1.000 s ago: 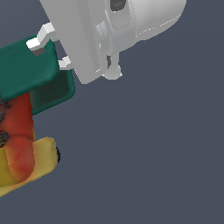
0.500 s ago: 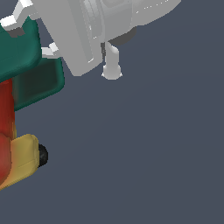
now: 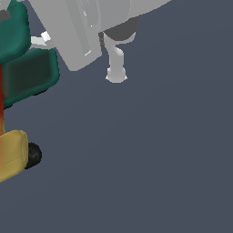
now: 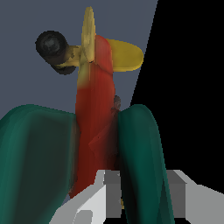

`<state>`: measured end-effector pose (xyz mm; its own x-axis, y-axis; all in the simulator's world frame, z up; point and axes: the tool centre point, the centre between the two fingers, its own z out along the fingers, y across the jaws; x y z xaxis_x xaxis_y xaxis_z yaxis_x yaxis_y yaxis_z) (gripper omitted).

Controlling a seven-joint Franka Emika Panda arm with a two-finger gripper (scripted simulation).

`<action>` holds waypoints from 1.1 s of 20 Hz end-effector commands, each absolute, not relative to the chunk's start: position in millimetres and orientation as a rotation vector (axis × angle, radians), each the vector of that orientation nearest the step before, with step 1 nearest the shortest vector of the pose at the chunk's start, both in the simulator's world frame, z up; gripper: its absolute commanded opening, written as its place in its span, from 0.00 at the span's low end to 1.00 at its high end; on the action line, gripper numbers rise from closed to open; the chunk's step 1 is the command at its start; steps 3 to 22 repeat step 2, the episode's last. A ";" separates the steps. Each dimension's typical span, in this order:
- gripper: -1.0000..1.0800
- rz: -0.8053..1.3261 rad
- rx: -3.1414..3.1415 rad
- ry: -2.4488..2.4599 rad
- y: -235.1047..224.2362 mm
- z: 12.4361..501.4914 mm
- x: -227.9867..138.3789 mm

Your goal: Pick up the object and move it to a goal position.

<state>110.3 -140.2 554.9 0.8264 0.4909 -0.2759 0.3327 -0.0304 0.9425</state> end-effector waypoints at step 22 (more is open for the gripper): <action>0.00 0.148 1.633 0.653 -143.9 565.7 107.5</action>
